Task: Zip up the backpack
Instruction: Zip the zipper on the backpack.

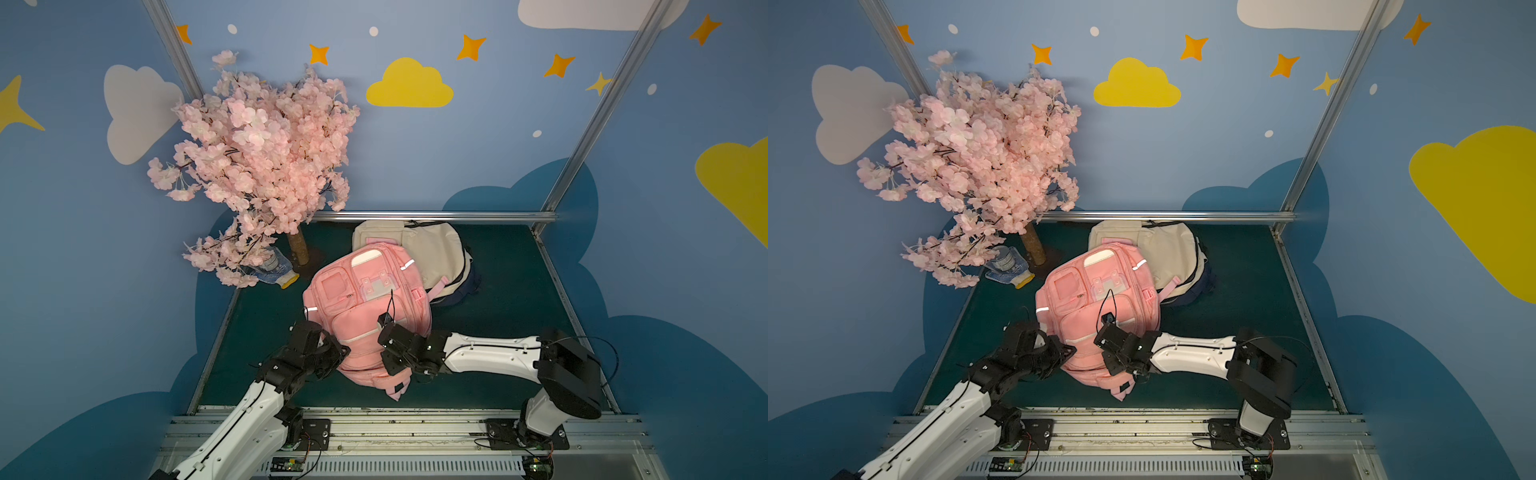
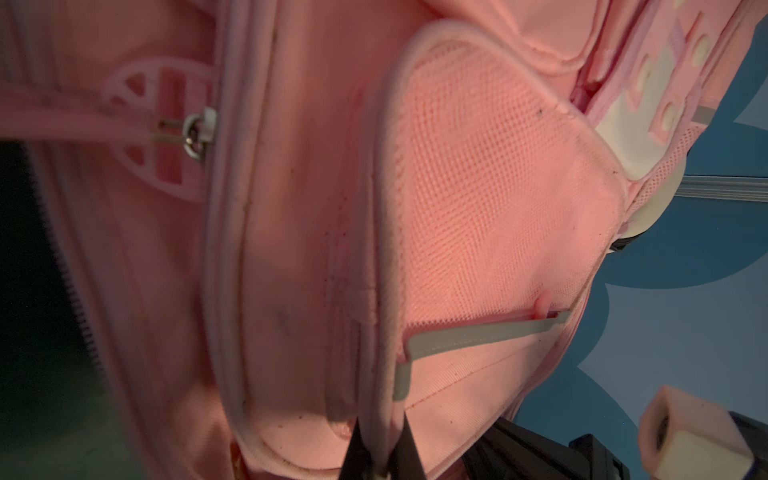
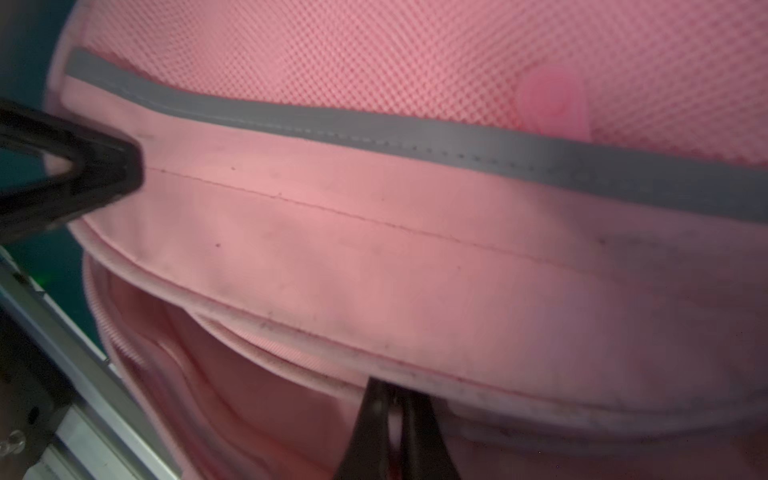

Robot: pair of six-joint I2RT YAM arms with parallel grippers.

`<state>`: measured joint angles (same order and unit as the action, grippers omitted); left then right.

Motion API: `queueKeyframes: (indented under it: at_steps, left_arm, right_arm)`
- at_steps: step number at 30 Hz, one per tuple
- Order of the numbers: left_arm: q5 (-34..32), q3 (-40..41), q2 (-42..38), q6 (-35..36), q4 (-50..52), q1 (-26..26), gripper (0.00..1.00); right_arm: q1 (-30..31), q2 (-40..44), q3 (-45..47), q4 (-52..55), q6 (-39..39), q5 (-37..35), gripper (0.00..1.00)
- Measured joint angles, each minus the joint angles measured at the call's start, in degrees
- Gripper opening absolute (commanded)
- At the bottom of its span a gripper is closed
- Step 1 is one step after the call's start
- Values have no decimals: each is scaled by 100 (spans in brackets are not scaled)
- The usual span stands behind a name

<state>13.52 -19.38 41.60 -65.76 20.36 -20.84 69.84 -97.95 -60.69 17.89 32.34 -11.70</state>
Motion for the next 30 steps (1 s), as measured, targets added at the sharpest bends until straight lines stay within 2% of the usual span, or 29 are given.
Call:
queueKeyframes:
  at_steps: [3, 9, 13, 18, 27, 30]
  left_arm:
    - [-44, 2, 28, 42, -24, 9, 2]
    - [-46, 66, 9, 66, -92, 9, 2]
    - [-50, 85, -26, 66, -107, 9, 2]
    - [-59, 85, -26, 74, -107, 9, 2]
    - [-68, 85, -85, 87, -68, 7, 3]
    - [-68, 85, -114, 87, -55, 4, 3]
  right_arm:
    - [2, -149, -175, 142, -7, -4, 2]
    - [2, -153, -175, 157, -4, 4, 18]
    - [9, -153, -162, 120, 13, 44, 24]
    - [50, -149, -94, 26, 26, 39, 20]
    - [101, 0, 103, -96, 92, -90, 1]
    - [114, 39, 105, -94, 111, -157, 0]
